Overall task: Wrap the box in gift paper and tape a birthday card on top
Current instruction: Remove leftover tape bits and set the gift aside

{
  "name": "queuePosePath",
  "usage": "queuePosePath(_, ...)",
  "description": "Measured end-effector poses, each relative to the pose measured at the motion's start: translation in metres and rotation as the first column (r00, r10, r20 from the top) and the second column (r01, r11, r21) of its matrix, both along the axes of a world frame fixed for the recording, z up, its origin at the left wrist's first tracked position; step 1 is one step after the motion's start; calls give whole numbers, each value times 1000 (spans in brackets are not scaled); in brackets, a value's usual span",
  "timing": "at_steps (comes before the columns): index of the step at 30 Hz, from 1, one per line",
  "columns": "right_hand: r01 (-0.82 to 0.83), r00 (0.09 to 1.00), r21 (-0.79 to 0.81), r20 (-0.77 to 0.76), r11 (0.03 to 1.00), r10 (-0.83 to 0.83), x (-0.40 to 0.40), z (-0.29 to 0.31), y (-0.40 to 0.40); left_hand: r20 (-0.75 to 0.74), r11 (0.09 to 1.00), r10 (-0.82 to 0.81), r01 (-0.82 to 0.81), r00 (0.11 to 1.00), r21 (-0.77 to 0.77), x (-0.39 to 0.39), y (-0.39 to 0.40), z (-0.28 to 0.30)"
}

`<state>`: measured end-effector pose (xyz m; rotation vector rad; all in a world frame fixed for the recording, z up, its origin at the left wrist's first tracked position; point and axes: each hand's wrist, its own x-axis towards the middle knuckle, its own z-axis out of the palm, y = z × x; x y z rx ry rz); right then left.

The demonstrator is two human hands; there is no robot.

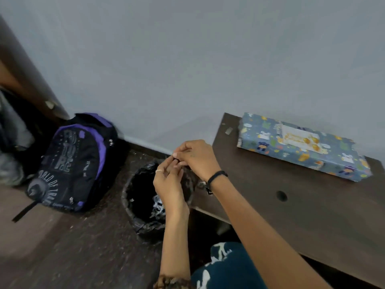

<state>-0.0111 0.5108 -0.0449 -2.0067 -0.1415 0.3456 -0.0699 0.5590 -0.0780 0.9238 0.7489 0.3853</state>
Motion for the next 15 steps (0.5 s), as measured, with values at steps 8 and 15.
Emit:
queuePosePath(8, -276, 958, -412, -194, 868, 212, 45, -66, 65, -247, 940, 156, -221, 956, -260, 2, 32, -59)
queuePosePath(15, -215, 977, -539, -113, 814, 183, 54, -111, 84, -322, 875, 200, -317, 925, -367, 12, 40, -84)
